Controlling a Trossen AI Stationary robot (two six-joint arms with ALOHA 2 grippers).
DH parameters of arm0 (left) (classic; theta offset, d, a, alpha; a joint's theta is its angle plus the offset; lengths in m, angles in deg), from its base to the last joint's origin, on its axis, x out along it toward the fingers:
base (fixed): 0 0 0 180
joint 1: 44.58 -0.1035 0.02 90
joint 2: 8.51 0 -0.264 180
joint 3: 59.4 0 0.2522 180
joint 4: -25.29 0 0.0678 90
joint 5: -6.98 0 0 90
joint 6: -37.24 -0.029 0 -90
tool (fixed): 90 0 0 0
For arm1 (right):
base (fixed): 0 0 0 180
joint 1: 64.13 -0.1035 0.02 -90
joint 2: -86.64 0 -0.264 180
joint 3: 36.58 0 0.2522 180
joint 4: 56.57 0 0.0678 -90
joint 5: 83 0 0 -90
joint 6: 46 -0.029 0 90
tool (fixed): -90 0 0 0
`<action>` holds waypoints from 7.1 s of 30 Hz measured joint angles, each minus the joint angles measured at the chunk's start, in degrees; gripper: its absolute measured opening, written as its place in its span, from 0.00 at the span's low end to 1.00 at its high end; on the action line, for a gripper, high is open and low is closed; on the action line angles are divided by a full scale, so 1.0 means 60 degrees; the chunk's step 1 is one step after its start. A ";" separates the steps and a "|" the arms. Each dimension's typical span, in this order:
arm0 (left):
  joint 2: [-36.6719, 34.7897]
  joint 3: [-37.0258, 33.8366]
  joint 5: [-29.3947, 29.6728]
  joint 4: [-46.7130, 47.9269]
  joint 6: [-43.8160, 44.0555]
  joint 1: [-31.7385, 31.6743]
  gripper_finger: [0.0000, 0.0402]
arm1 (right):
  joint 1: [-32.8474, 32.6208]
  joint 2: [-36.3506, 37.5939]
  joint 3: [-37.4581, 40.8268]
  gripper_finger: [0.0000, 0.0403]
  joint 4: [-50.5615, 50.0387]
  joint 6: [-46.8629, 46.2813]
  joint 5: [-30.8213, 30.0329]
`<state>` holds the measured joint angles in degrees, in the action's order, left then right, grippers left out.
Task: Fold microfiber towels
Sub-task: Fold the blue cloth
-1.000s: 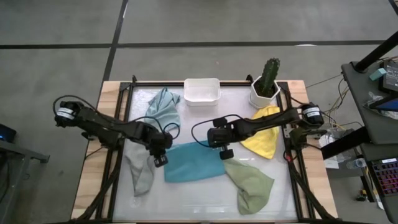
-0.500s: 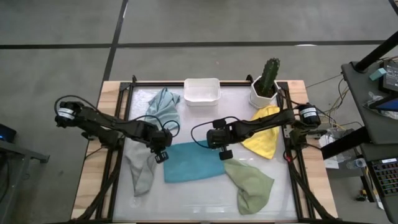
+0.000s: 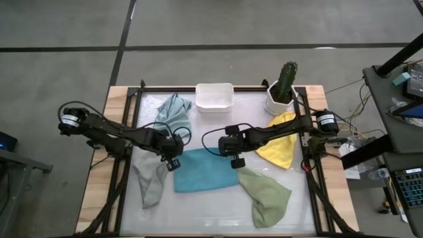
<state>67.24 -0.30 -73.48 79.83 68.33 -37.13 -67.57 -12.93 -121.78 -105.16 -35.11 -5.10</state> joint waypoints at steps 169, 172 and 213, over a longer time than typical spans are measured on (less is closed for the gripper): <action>0.2457 -0.0623 0.1931 -0.6107 -0.0815 0.1526 0.00 | 0.0678 0.0191 0.4368 0.02 0.9187 -0.9710 0.2954; 0.1869 -0.0623 0.1890 -0.5309 -0.0812 0.1526 0.00 | 0.0678 0.0486 0.4364 0.02 0.8763 -0.9536 0.2987; 0.1926 -0.2171 0.1650 -0.6760 -0.0243 0.1650 0.00 | 0.1450 -0.0608 -0.0997 0.03 0.1424 -0.7125 0.4371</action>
<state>78.80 -13.32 -63.59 39.27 66.87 -27.23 -58.88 -16.58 -127.76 -96.61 -77.87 21.13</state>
